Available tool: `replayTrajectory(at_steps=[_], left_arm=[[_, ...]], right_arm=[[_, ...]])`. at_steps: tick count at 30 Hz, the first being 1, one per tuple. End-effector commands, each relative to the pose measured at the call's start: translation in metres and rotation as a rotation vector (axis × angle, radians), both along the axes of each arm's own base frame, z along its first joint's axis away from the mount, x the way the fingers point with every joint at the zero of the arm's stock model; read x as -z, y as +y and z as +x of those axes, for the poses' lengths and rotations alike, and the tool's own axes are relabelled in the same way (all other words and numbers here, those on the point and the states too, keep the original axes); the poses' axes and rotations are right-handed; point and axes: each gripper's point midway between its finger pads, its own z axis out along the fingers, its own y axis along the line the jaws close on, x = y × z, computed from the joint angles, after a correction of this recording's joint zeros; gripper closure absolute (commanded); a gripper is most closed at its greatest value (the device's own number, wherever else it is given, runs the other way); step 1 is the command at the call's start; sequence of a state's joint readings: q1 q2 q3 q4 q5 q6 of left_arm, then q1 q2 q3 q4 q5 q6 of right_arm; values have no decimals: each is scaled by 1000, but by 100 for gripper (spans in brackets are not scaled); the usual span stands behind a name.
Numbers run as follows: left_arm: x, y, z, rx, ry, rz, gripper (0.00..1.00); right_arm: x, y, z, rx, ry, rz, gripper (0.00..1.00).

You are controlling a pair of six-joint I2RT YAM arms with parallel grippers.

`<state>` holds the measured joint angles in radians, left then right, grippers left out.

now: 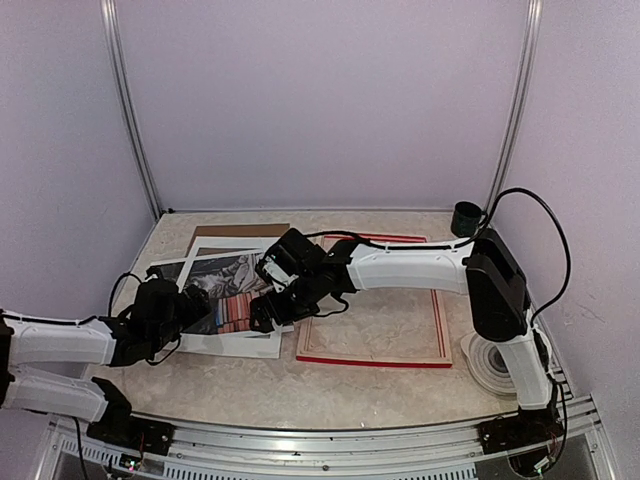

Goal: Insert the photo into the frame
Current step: Pick up the glass panel from the mat board.

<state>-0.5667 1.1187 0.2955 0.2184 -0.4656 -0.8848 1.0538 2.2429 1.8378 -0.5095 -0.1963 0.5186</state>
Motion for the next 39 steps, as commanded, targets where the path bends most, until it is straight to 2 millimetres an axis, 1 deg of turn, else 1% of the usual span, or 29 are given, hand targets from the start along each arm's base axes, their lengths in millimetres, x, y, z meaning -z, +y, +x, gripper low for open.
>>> replayTrajectory(at_steps=[1, 5, 8, 11, 16, 19, 23, 30, 35, 39], left_arm=[[-15, 7, 4, -37, -80, -75, 1], [-24, 15, 3, -69, -125, -92, 1], [-26, 19, 4, -79, -131, -93, 1], [-19, 23, 4, -89, -109, -95, 1], [-6, 28, 4, -102, -80, -113, 1], [-4, 31, 6, -109, -78, -124, 1], [-3, 30, 8, -106, -83, -131, 1], [12, 25, 7, -85, -58, -150, 1], [19, 22, 7, -75, -44, -155, 1], [23, 19, 6, -64, -34, -167, 1]], right_arm=[[11, 0, -1, 43, 18, -55, 1], [19, 1, -4, 55, 56, -58, 1], [26, 0, -6, 63, 78, -69, 1], [30, 0, -7, 65, 92, -74, 1], [32, 4, -7, 58, 106, -84, 1], [32, 7, -9, 34, 120, -101, 1], [31, 6, -11, 23, 129, -115, 1], [34, -5, -19, 23, 156, -145, 1], [38, -6, -29, -4, 208, -150, 1], [40, -8, -32, -3, 230, -156, 1]])
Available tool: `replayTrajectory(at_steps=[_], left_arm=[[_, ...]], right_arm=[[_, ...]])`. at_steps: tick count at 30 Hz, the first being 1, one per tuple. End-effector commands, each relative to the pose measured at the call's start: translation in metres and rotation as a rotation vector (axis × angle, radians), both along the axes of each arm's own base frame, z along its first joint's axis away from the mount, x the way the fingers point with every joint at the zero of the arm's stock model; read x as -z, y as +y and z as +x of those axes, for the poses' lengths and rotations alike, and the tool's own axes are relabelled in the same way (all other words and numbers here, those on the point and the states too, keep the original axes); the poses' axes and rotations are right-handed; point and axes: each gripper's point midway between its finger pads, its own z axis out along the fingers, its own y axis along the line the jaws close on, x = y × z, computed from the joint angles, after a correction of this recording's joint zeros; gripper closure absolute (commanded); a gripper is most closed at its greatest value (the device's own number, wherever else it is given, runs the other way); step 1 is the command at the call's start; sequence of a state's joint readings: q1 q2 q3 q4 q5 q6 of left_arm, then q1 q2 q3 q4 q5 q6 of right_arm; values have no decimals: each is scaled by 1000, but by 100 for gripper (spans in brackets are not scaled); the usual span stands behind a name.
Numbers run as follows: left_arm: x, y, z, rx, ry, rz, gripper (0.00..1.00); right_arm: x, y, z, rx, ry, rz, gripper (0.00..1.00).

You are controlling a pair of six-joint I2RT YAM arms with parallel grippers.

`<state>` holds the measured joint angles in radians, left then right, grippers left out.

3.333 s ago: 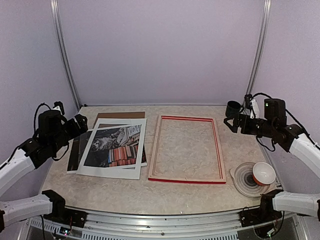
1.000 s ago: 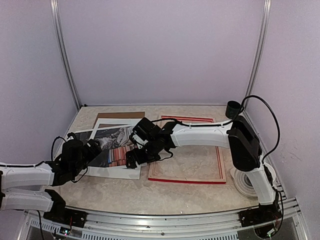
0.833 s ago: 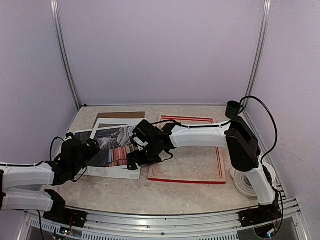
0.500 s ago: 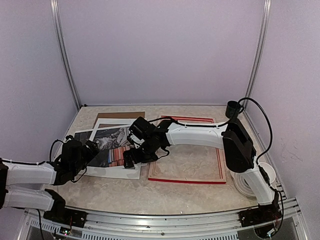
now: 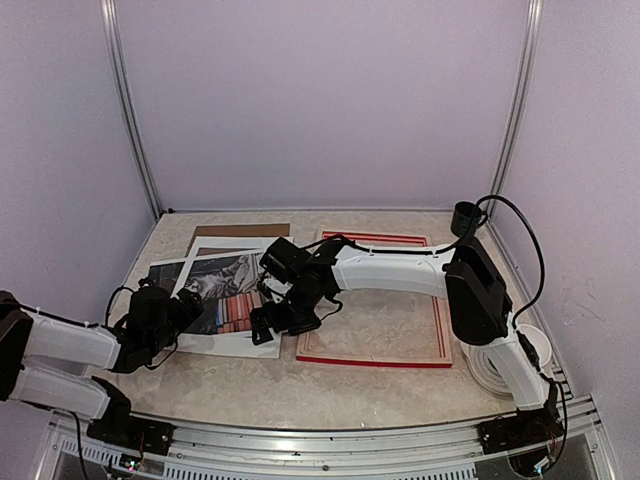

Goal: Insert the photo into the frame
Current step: Pick up the glass panel from the mat board.

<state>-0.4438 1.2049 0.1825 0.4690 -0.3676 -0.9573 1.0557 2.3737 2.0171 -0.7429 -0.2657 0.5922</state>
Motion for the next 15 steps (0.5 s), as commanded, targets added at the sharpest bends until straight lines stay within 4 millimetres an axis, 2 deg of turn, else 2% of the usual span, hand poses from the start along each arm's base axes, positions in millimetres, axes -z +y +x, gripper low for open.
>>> replayTrajectory(at_steps=[1, 5, 15], left_arm=[[0, -4, 2, 13, -16, -34, 1], [5, -5, 0, 20, -10, -45, 1], [9, -11, -5, 40, -6, -65, 1]], right_arm=[[8, -4, -15, -23, 47, -29, 1], [15, -4, -15, -22, 60, -46, 1], [15, 3, -5, 1, 55, -44, 1]])
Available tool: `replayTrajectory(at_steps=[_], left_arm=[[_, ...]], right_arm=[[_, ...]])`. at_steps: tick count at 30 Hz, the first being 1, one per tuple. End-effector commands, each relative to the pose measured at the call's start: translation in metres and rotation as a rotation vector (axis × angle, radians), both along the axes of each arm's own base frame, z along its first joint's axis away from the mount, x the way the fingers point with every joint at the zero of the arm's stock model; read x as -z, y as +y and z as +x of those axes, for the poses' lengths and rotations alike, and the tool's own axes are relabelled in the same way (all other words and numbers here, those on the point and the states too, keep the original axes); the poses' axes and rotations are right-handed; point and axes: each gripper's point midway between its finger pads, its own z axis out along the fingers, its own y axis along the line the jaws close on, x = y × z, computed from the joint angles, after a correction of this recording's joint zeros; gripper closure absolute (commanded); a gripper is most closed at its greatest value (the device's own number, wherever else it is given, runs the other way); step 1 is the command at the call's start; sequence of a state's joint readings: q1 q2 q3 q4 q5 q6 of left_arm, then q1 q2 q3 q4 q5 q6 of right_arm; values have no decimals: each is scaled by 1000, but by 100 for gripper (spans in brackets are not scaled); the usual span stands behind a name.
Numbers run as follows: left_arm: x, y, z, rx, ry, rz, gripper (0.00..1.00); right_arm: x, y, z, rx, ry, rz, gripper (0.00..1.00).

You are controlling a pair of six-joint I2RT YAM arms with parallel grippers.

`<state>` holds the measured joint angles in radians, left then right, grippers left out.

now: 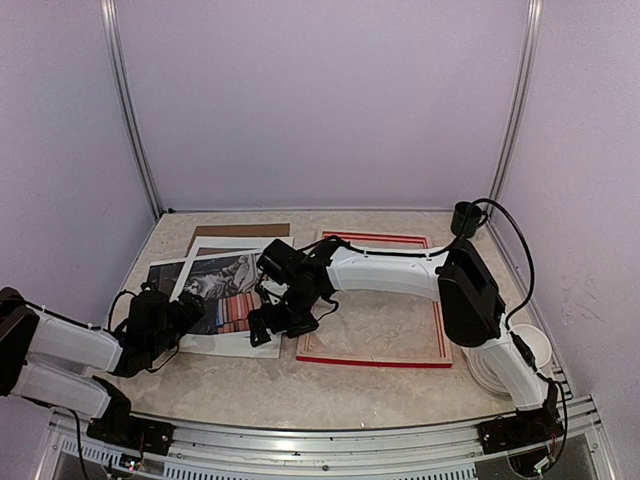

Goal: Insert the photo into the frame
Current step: Pick up the glass panel from the mat board.

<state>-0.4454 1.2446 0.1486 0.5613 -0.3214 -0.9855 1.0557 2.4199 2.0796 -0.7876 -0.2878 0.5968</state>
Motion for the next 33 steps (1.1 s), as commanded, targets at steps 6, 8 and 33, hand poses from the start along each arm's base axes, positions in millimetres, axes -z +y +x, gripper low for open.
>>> replayTrajectory(at_steps=[6, 8, 33], left_arm=[[3, -6, -3, 21, -3, -11, 1], [3, -6, -4, 22, -4, -13, 1], [14, -21, -10, 70, 19, -16, 1]], right_arm=[[7, 1, -1, 17, 49, -7, 1], [2, 4, 2, 21, 60, 17, 1], [-31, 9, 17, 58, 115, 174, 1]])
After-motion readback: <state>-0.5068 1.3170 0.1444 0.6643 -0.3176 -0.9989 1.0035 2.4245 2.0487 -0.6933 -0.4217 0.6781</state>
